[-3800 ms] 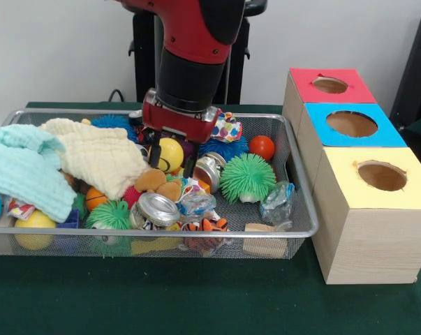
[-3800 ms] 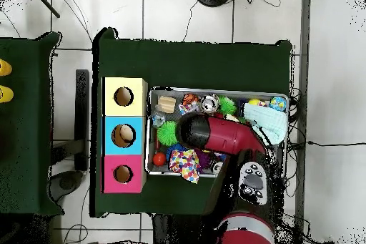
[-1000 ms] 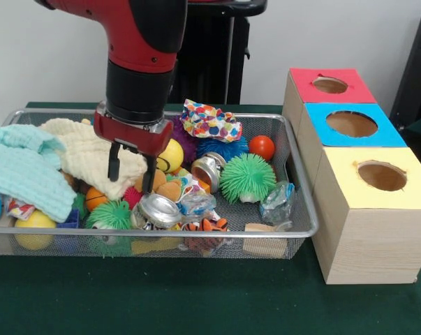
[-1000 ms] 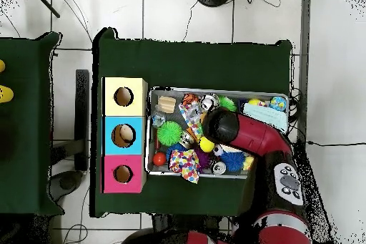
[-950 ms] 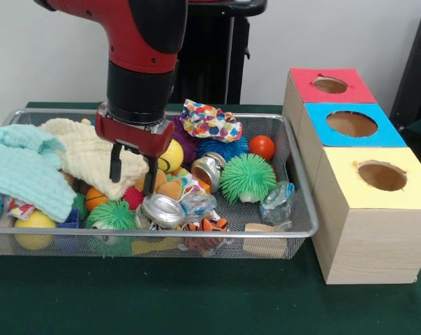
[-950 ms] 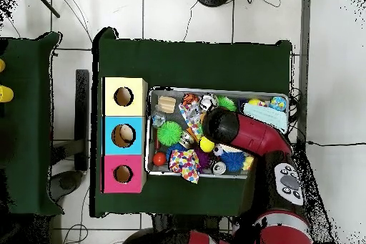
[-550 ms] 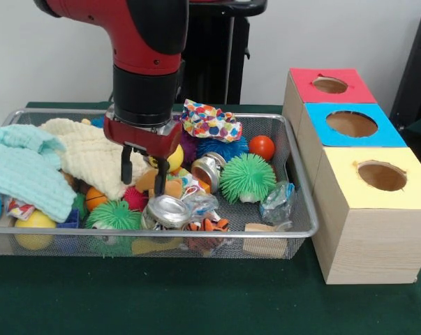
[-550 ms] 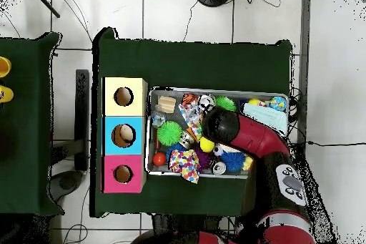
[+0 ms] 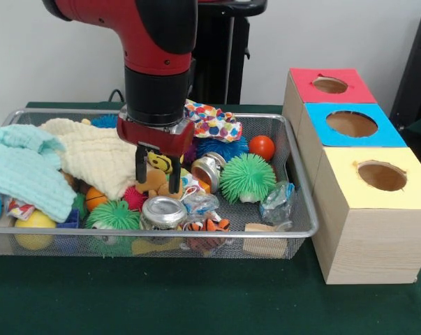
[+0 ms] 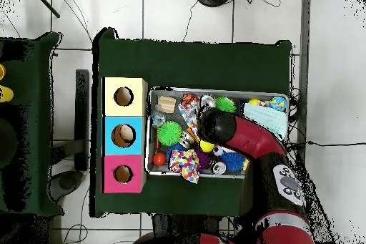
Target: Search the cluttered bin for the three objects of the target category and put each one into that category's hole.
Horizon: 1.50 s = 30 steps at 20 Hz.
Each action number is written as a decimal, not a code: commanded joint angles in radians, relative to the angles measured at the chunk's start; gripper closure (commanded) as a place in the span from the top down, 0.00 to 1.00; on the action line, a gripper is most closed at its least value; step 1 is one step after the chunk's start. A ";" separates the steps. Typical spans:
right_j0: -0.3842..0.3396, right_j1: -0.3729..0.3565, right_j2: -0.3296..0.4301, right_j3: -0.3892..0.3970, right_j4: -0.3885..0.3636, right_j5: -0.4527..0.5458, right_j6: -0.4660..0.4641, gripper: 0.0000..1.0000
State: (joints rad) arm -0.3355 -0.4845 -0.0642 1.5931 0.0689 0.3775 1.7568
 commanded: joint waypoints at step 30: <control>0.045 0.085 -0.053 -0.111 -0.163 0.160 0.047 1.00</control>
State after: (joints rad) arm -0.2877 -0.4643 -0.1206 1.5528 -0.0351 0.4744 1.7568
